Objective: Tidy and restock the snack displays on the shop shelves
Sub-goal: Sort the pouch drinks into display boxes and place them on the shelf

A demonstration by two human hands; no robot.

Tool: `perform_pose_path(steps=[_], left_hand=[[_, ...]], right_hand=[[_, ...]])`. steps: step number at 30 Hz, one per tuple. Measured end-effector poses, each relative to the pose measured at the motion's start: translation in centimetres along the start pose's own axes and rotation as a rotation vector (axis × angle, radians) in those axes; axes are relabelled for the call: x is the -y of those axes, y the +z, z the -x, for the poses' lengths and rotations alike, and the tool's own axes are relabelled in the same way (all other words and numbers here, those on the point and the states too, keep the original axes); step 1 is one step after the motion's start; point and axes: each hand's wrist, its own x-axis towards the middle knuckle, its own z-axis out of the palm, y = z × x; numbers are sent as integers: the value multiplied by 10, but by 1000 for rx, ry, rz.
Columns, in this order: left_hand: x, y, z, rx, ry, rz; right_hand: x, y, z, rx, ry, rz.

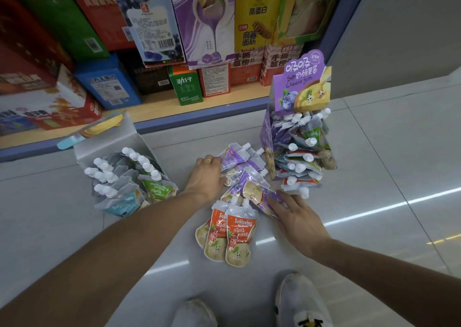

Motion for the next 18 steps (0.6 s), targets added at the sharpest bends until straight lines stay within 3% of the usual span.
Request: perform_pose_path(steps=[2, 4, 8, 11, 15, 18], left_hand=[[-2, -2, -2, -33, -12, -6], [-3, -3, -4, -100, -122, 170], [-8, -6, -3, -107, -417, 752], [-9, -4, 3, -103, -488, 910], [-7, 3, 2, -129, -564, 795], [-11, -2, 7, -258, -406, 447]], right_hand=[[-3, -2, 1, 108, -42, 76], [-3, -6, 4, 176, -34, 50], [-2, -10, 17, 57, 100, -88], [-8, -2, 21, -9, 90, -74], [-18, -7, 20, -129, -38, -26], [-18, -15, 21, -144, -44, 2]])
